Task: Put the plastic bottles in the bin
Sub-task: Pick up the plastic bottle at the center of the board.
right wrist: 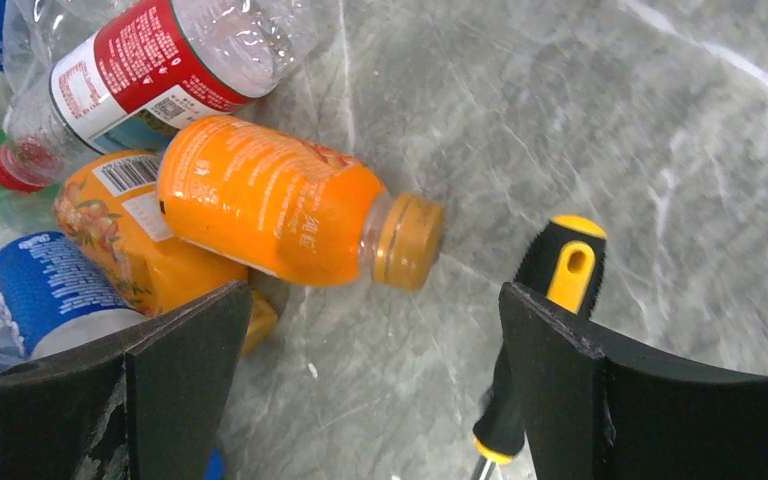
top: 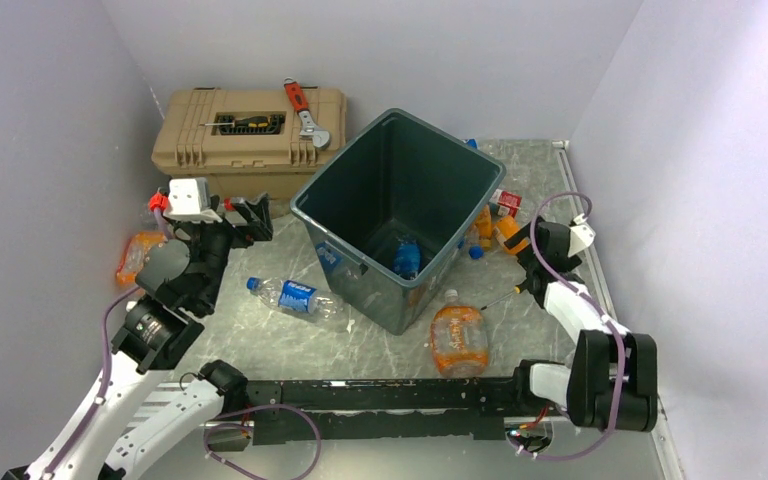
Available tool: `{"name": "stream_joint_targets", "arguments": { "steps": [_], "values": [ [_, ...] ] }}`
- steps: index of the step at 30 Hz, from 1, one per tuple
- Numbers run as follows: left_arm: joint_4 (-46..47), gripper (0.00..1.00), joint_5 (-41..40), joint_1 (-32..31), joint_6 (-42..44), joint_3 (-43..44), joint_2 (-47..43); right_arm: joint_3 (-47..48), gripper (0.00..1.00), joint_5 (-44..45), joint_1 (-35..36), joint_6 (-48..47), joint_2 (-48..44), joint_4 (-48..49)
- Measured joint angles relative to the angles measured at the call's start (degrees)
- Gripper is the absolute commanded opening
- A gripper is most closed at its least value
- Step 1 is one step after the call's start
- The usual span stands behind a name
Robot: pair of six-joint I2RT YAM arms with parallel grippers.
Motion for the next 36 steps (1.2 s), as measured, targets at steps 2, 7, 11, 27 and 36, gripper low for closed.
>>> {"name": "stream_joint_targets", "arguments": {
  "steps": [2,7,11,27,36],
  "values": [
    [0.04,0.97,0.31,0.0,0.0,-0.07,-0.04,0.04,1.0,-0.92,-0.09,-2.43,2.32,2.97],
    [0.09,0.97,1.14,0.0,0.07,-0.24,-0.35,-0.35,0.99,-5.35,-0.11,-8.13,4.02,9.73],
    [0.09,0.96,1.64,0.0,0.04,-0.35,-0.52,-0.22,0.99,-5.2,0.11,-10.78,4.81,12.24],
    [0.07,0.96,2.47,-1.53,0.46,-0.35,-1.22,16.98,0.99,-12.11,-0.17,-22.12,19.78,0.92],
    [0.07,0.96,2.47,-1.66,1.16,-0.35,-1.22,19.45,0.89,-13.57,-0.15,-23.82,24.79,-5.18]
  ]
}}
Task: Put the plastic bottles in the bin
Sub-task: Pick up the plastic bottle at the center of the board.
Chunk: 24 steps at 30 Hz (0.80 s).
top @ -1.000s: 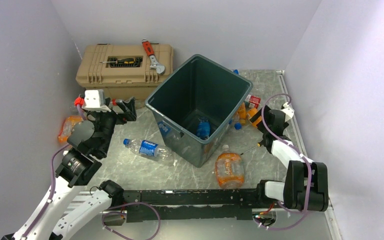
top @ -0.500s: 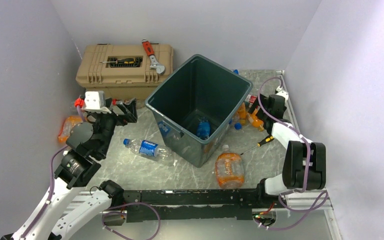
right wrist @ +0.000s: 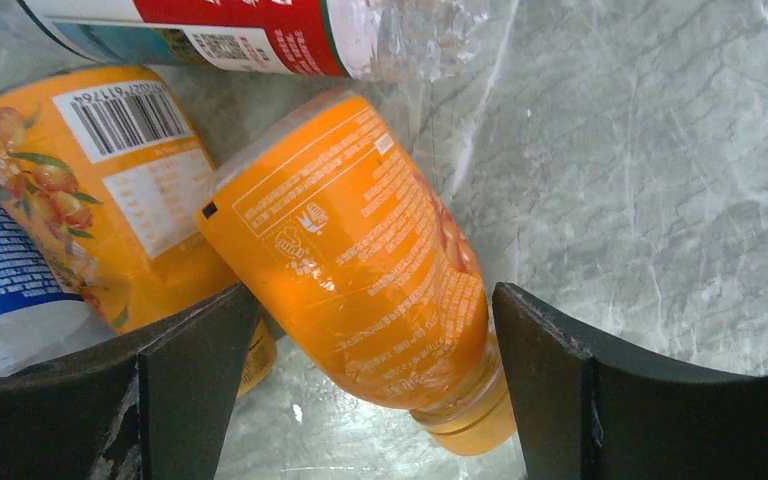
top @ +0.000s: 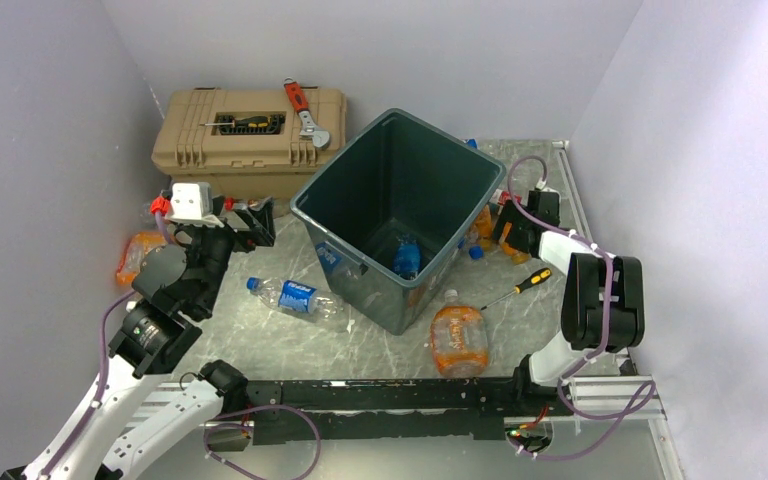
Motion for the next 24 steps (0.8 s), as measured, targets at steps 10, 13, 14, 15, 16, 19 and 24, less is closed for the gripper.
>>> {"name": "stream_joint_targets", "arguments": {
  "steps": [10,13,14,15,16,19,24],
  "values": [
    [0.0,0.96,-0.24,-0.52,0.13,0.0,-0.11,0.61,0.6,0.13,0.0,-1.29,1.57,-1.42],
    [0.02,0.96,-0.35,-0.52,0.28,0.0,-0.11,0.61,0.55,0.2,0.0,-1.53,1.46,-1.46],
    [0.0,0.96,-0.42,-0.52,0.31,0.0,-0.11,0.61,0.53,0.2,0.0,-1.55,1.38,-1.55],
    [0.02,0.96,-0.44,-0.52,0.31,0.0,-0.13,0.61,0.51,0.22,0.0,-1.55,1.2,-1.66],
    [0.02,0.96,-0.44,-0.52,0.33,0.0,-0.15,0.61,0.49,0.26,0.0,-1.55,0.7,-1.99],
    [0.0,0.96,-0.44,-0.52,0.31,0.0,-0.48,0.61,0.44,0.85,0.0,-1.53,-2.32,-3.17],
    [0.02,0.96,-0.66,-0.52,0.33,-0.02,-1.14,0.61,0.39,3.89,0.0,-0.42,-12.72,-4.9]
  ]
}}
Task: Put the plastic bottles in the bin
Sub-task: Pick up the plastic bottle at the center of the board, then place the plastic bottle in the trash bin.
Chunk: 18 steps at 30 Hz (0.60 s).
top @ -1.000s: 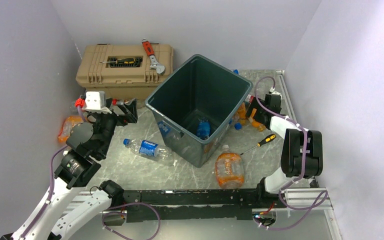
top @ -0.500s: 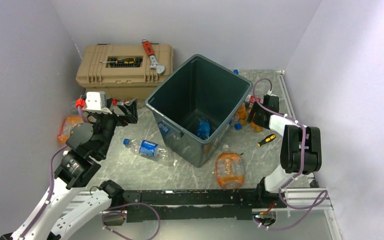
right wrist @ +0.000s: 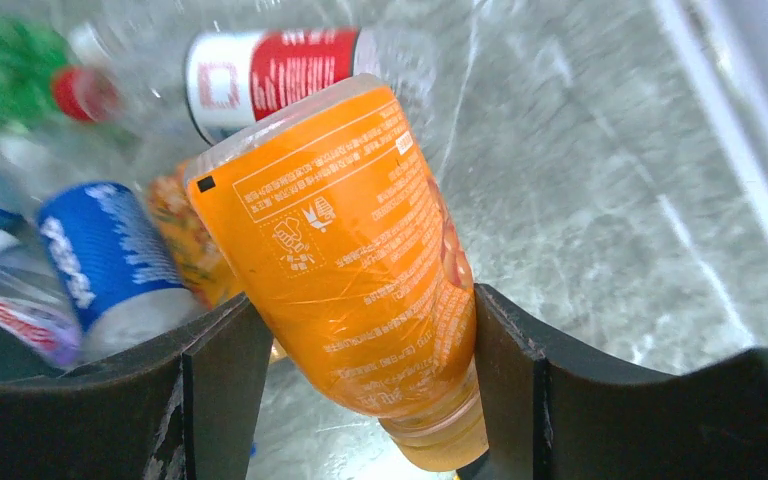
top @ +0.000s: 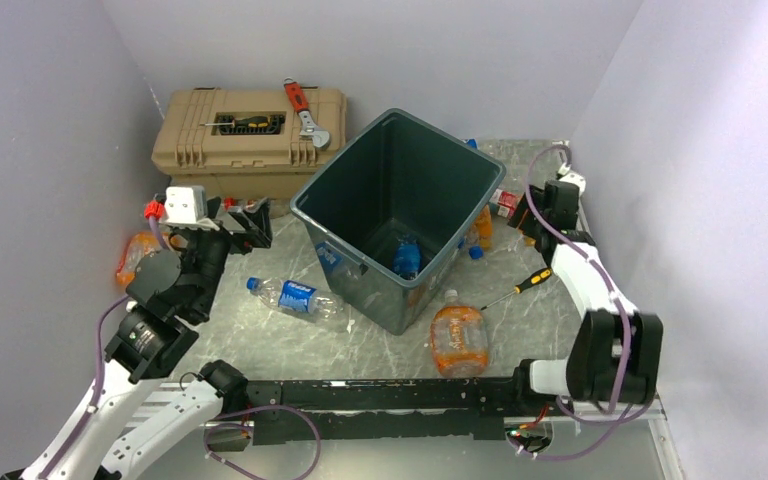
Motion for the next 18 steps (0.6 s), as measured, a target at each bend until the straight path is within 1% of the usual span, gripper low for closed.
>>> {"name": "stream_joint_targets", "arguments": {
  "steps": [5,7,11,14,16,18],
  "values": [
    [0.39,0.96,-1.51,-0.04,0.42,-0.35,-1.51,0.22,0.35,6.73,-0.02,5.68,-13.09,-4.55],
    [0.68,0.95,-2.38,-0.04,0.81,-0.72,-2.36,0.26,0.34,8.52,-0.02,8.33,-19.76,-6.73],
    [1.4,0.96,-3.43,-0.04,1.6,-0.98,-3.32,2.62,0.35,7.85,-0.02,13.66,-32.87,-10.64],
    [1.73,0.97,-3.28,-0.04,1.92,-0.98,-3.89,5.42,0.35,2.8,-0.02,16.92,-41.27,-10.71],
    [1.66,0.97,-2.51,-0.04,1.77,-0.92,-4.22,6.93,0.34,-3.15,0.04,18.58,-46.14,-9.25],
    [1.57,0.97,-0.37,-0.04,1.31,-0.39,-4.31,8.13,0.34,-10.27,0.87,20.5,-50.18,-4.85]
  ]
}}
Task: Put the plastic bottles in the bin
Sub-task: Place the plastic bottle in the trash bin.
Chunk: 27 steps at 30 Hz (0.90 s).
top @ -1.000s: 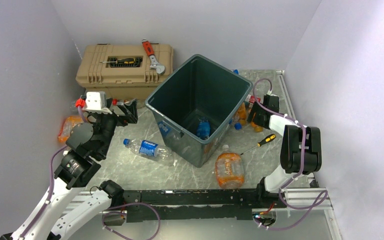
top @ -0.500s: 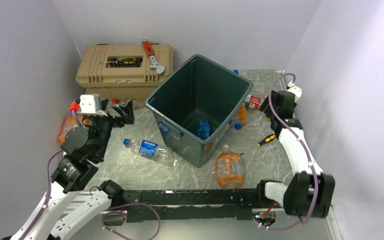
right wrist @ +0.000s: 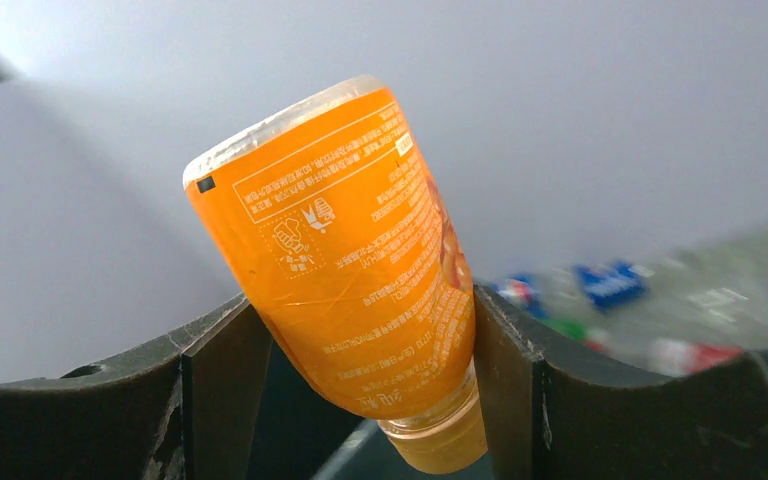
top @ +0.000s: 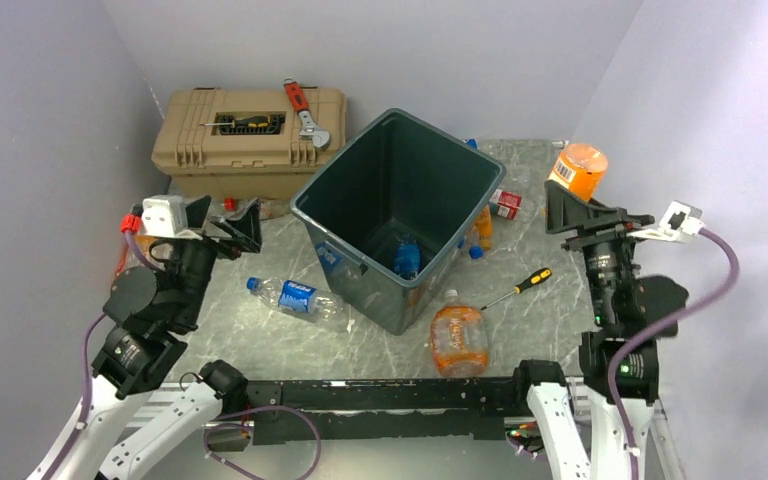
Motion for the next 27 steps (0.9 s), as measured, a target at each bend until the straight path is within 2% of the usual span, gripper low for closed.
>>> {"name": "stream_joint_targets", "arguments": {
  "steps": [4,8,10,12,14,20,27],
  "values": [
    [0.31,0.93,9.6,0.0,-2.34,3.65,0.59,0.17,0.34,-12.79,1.86,5.62,-2.03,10.47],
    [3.48,0.91,25.77,0.02,-7.5,10.51,5.22,-2.27,0.34,-22.82,3.08,15.63,-0.15,24.55],
    [6.69,0.91,36.44,0.0,-11.19,15.41,11.34,-3.74,0.34,-25.9,3.67,20.72,1.84,31.36],
    [10.05,0.97,46.34,-0.22,-15.1,20.57,19.12,-4.37,0.34,-28.04,4.96,24.96,4.55,36.96],
    [13.35,0.99,54.05,-1.51,-18.47,24.3,27.3,-4.39,0.34,-29.27,6.14,27.93,6.88,40.85],
    [14.34,1.0,61.77,-11.72,-20.0,24.85,40.44,-4.39,0.33,-30.1,10.16,34.25,10.54,51.63],
    [22.77,0.99,64.72,-17.33,-18.4,25.7,43.23,-3.02,0.33,-28.35,21.53,34.58,15.43,57.35]
  ]
}}
